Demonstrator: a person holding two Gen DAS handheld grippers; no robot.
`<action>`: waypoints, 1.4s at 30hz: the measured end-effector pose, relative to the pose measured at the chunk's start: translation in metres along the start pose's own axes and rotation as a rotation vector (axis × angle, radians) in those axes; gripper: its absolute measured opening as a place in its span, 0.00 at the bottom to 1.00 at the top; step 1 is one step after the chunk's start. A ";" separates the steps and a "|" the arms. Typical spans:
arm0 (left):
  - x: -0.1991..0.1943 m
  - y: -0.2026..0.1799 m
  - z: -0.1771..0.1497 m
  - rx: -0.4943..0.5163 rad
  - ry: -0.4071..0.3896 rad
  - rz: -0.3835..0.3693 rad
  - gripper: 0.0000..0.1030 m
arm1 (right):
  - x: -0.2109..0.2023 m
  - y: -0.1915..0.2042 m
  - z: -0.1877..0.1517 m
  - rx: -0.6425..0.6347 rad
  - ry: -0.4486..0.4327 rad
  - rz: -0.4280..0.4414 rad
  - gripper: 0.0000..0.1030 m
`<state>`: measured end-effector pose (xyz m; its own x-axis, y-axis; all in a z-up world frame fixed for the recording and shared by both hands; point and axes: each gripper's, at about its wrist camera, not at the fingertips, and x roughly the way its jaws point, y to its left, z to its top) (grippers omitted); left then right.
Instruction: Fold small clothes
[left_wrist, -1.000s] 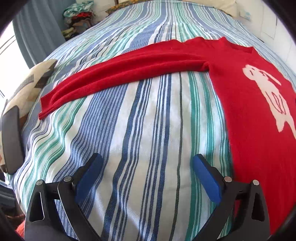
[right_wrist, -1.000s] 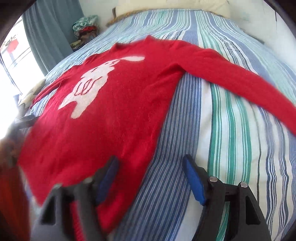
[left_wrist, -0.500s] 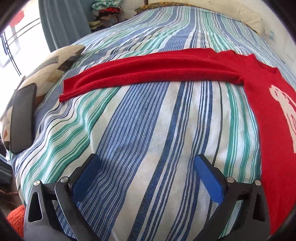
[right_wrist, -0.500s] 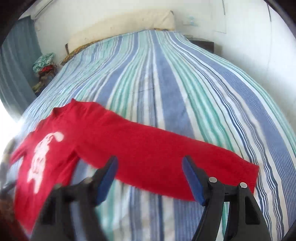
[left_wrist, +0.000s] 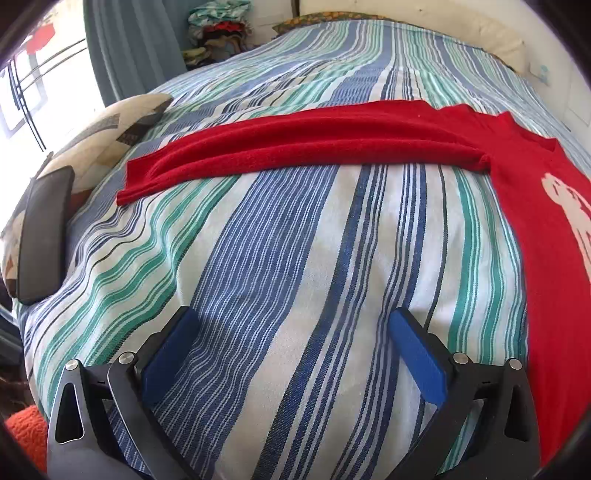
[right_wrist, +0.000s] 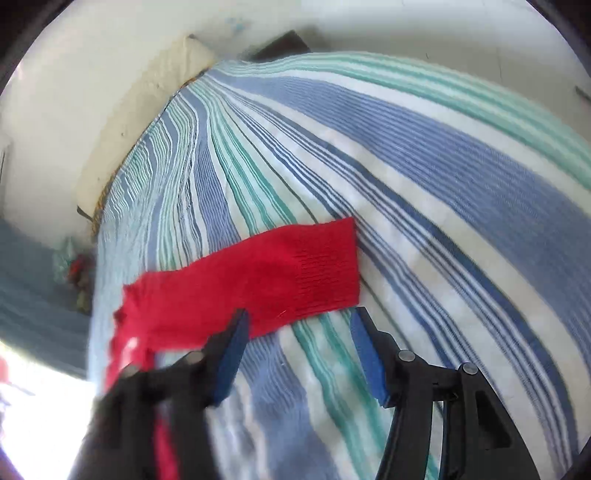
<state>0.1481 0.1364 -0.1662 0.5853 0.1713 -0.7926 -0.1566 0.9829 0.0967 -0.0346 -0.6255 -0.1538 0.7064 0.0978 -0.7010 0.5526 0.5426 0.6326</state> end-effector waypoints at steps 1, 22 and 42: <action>0.000 0.000 0.000 0.000 -0.002 0.001 1.00 | 0.008 -0.008 -0.002 0.080 0.023 0.044 0.55; 0.000 -0.003 -0.001 -0.007 -0.017 0.020 1.00 | -0.009 0.251 0.028 -0.329 -0.241 0.121 0.05; -0.058 0.009 0.034 -0.029 -0.055 -0.188 0.96 | 0.110 0.339 -0.228 -0.847 0.059 0.272 0.85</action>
<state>0.1400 0.1372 -0.0984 0.6486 -0.0113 -0.7611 -0.0627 0.9957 -0.0682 0.1294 -0.2409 -0.0911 0.7286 0.3429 -0.5929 -0.1594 0.9268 0.3402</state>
